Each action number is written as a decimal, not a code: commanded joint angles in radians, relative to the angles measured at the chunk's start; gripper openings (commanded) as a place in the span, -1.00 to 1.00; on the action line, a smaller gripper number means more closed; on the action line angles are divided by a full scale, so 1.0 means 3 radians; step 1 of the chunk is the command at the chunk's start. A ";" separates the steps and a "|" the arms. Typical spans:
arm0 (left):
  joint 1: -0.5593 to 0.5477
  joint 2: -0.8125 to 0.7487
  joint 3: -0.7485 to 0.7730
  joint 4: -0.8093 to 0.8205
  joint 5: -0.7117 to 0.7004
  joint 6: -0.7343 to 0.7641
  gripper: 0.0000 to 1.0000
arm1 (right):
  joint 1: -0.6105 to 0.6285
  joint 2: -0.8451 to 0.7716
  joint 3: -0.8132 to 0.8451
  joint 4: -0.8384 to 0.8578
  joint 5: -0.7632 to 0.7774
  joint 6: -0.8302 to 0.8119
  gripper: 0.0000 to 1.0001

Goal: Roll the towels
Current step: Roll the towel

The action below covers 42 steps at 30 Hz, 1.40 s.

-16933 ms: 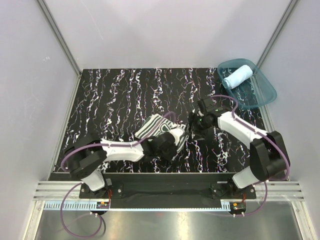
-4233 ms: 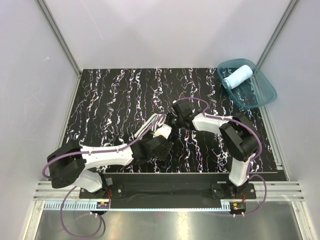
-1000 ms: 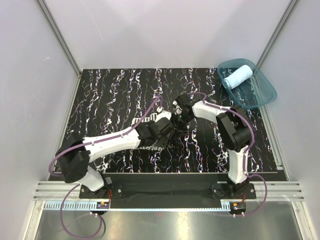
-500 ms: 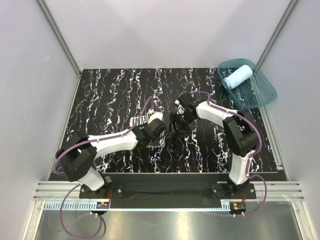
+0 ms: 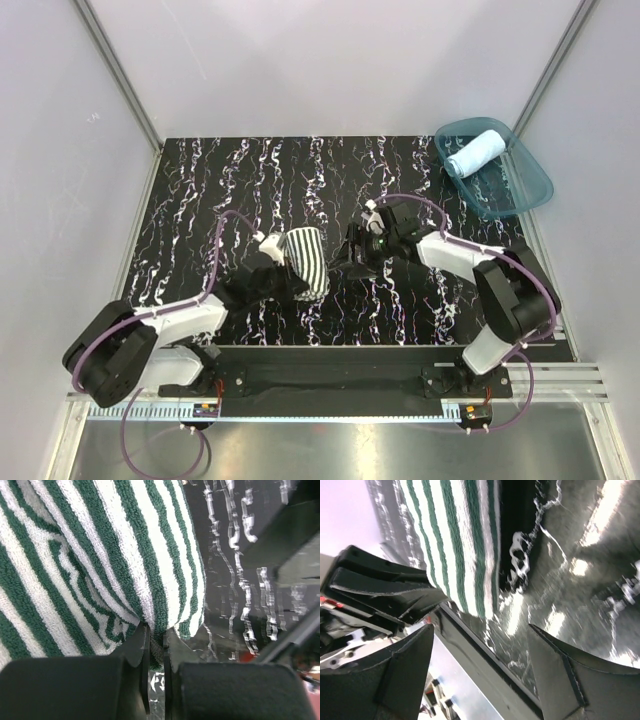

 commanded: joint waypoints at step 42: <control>-0.0932 -0.0510 0.0998 -0.1628 -0.1702 0.0491 0.86 | 0.0771 0.0775 0.1232 -0.1413 0.1772 0.0312 -0.73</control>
